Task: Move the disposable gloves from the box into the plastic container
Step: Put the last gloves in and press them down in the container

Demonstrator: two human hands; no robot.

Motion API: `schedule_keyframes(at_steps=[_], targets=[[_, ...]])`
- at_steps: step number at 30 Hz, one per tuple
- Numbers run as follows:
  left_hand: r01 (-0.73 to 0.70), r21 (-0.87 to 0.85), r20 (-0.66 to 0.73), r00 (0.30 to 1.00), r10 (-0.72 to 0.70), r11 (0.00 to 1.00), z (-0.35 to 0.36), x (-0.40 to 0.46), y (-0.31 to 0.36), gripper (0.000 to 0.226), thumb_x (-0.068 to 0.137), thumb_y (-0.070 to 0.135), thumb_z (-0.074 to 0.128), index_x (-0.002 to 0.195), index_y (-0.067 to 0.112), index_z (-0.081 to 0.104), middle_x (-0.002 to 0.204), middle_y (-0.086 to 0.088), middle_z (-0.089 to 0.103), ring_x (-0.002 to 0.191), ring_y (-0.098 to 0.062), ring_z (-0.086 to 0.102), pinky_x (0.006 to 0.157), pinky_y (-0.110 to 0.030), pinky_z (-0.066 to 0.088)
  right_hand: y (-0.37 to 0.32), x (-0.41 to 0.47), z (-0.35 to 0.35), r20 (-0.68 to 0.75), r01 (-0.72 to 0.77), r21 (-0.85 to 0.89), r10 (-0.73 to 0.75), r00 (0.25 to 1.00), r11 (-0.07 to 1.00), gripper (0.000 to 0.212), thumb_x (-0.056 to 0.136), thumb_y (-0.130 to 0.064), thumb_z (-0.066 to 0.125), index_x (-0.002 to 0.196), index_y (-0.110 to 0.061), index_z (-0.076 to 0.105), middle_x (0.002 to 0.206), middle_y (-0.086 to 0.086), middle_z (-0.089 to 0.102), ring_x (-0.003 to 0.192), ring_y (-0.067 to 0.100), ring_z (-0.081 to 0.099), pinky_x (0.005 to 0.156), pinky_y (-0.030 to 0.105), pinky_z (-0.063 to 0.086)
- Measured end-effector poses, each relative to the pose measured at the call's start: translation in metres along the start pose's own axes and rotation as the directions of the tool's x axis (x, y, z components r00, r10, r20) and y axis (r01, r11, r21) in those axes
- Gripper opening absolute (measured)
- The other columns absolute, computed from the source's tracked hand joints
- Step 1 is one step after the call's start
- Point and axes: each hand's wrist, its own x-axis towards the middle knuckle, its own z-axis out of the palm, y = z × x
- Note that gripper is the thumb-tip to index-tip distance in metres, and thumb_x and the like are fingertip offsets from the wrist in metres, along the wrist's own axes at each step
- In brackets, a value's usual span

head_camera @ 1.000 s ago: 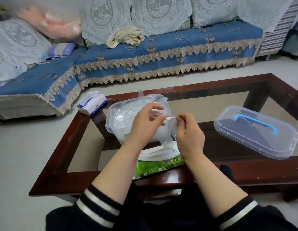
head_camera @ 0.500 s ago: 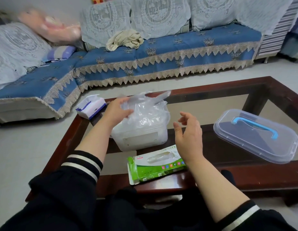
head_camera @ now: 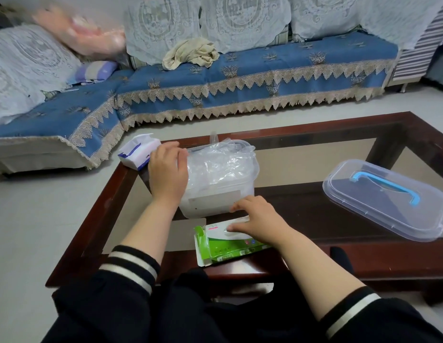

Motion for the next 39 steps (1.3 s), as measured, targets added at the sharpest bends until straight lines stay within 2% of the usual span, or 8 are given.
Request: schedule_keyframes(at_steps=[4, 8, 11, 21, 27, 32, 35, 39], targets=[[-0.220, -0.282, -0.003, 0.974, 0.229, 0.934, -0.012, -0.057, 0.022, 0.037, 0.099, 0.034, 0.041, 0.083, 0.010, 0.064, 0.079, -0.001, 0.063, 0.071, -0.017, 0.056, 0.062, -0.028, 0.044, 0.004, 0.003, 0.004, 0.111, -0.051, -0.075, 0.059, 0.992, 0.996, 0.032, 0.078, -0.039, 0.073, 0.107, -0.029, 0.062, 0.121, -0.007, 0.052, 0.115, 0.017, 0.040, 0.096, 0.031, 0.033], [-0.011, -0.138, 0.641, 0.762, 0.098, 0.990, 0.002, -0.097, 0.024, 0.052, 0.081, 0.059, 0.059, 0.121, 0.026, 0.061, 0.118, 0.009, 0.064, 0.109, -0.009, 0.057, 0.094, -0.031, 0.045, 0.004, 0.006, 0.007, 0.138, -0.080, -0.112, 0.096, 0.986, 0.990, 0.015, 0.079, -0.037, 0.072, 0.084, -0.031, 0.060, 0.111, -0.003, 0.054, 0.111, 0.018, 0.043, 0.094, 0.034, 0.034], [-0.047, -0.009, 0.792, 0.609, 0.036, 0.999, 0.012, -0.110, 0.018, 0.086, 0.074, 0.059, 0.070, 0.145, 0.028, 0.034, 0.143, 0.008, 0.047, 0.131, -0.015, 0.041, 0.108, -0.034, 0.034, 0.003, 0.007, 0.010, 0.100, -0.105, -0.099, 0.115, 0.988, 0.990, 0.014, 0.080, -0.035, 0.070, 0.075, -0.031, 0.059, 0.102, -0.004, 0.056, 0.105, 0.018, 0.048, 0.087, 0.033, 0.040], [0.049, -0.016, 0.779, 0.627, -0.018, 0.999, 0.017, -0.112, 0.012, 0.080, 0.072, 0.043, 0.078, 0.139, 0.033, 0.034, 0.134, 0.011, 0.052, 0.123, -0.015, 0.043, 0.102, -0.034, 0.036, -0.004, 0.006, 0.009, -0.222, 0.002, -0.184, -0.044, 0.974, 0.983, 0.021, 0.095, -0.033, 0.054, 0.093, -0.014, 0.063, 0.096, -0.001, 0.061, 0.098, 0.018, 0.050, 0.070, 0.028, 0.034], [0.089, -0.042, 0.786, 0.618, -0.022, 0.995, 0.019, -0.114, 0.008, 0.084, 0.072, 0.042, 0.079, 0.141, 0.031, 0.033, 0.137, 0.012, 0.051, 0.126, -0.013, 0.041, 0.105, -0.030, 0.034, -0.007, -0.002, -0.006, -0.721, 0.311, 0.121, -0.132, 0.681, 0.943, 0.022, 0.093, -0.026, 0.052, 0.088, -0.008, 0.063, 0.093, -0.003, 0.061, 0.089, 0.012, 0.055, 0.078, 0.021, 0.043], [0.359, -0.368, 0.552, 0.827, -0.109, 0.858, 0.011, -0.108, 0.015, 0.008, 0.095, 0.033, 0.058, 0.101, 0.031, 0.063, 0.101, 0.008, 0.069, 0.099, -0.007, 0.062, 0.092, -0.034, 0.050, 0.001, -0.006, -0.015, -0.765, 0.355, 0.189, -0.089, 0.638, 0.916, 0.022, 0.090, -0.027, 0.056, 0.087, -0.007, 0.066, 0.103, -0.006, 0.055, 0.098, 0.012, 0.054, 0.086, 0.024, 0.045], [0.409, -0.640, 0.355, 0.908, -0.221, 0.650, -0.009, -0.093, 0.036, 0.032, 0.097, 0.040, 0.034, 0.098, 0.026, 0.063, 0.079, 0.010, 0.070, 0.083, -0.004, 0.066, 0.080, -0.019, 0.050, 0.003, -0.006, -0.016, -0.758, 0.341, 0.204, -0.073, 0.649, 0.918, 0.026, 0.089, -0.030, 0.055, 0.087, -0.007, 0.067, 0.101, -0.004, 0.055, 0.097, 0.015, 0.055, 0.086, 0.021, 0.044], [0.413, -0.660, 0.470, 0.879, -0.084, 0.627, -0.024, -0.077, 0.062, 0.041, 0.089, 0.055, 0.033, 0.113, 0.029, 0.054, 0.093, -0.006, 0.072, 0.087, -0.012, 0.070, 0.081, -0.021, 0.051, 0.003, -0.006, -0.016, -0.753, 0.312, 0.187, -0.068, 0.655, 0.931, 0.025, 0.088, -0.031, 0.056, 0.087, -0.008, 0.067, 0.100, -0.006, 0.054, 0.096, 0.010, 0.053, 0.082, 0.020, 0.044]])
